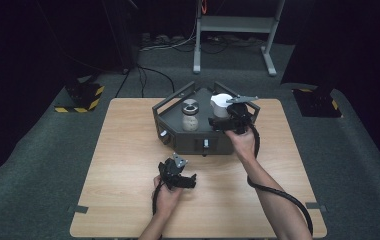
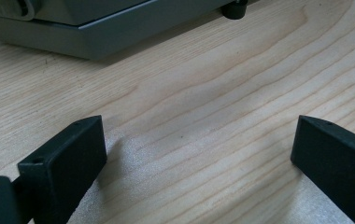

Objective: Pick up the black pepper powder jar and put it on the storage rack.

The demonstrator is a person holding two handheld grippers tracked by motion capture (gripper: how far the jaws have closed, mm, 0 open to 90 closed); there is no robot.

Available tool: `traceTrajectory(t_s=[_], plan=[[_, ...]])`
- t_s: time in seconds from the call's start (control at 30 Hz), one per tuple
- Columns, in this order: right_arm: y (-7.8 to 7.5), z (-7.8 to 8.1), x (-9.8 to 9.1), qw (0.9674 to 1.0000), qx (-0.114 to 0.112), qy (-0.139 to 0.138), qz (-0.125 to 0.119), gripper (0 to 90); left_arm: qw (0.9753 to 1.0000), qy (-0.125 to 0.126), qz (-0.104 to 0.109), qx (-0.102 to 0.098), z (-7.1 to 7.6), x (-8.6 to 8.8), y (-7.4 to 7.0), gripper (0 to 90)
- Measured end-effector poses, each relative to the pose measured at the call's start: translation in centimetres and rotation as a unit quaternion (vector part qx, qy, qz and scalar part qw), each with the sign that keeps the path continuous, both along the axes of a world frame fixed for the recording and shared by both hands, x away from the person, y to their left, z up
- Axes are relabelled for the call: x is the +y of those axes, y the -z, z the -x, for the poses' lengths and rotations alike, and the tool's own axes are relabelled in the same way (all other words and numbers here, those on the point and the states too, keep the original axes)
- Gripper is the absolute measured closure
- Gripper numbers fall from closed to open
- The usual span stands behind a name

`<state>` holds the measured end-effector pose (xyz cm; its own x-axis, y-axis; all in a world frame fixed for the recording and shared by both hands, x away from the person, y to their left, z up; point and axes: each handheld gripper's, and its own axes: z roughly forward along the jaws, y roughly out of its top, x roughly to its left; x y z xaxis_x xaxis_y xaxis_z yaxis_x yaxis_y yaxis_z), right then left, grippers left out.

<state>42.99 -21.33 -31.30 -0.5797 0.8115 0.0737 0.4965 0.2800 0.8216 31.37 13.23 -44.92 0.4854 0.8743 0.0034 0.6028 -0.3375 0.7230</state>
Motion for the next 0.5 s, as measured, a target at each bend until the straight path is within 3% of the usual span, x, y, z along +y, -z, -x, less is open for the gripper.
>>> traceTrajectory(t_s=[0.5], plan=[[-0.2, 0.8, -1.1, 1.0, -0.004, -0.001, -0.001, 7.0, 1.0, -0.001, 0.001, 0.001, 0.0, 0.0, 0.0, 3.3]])
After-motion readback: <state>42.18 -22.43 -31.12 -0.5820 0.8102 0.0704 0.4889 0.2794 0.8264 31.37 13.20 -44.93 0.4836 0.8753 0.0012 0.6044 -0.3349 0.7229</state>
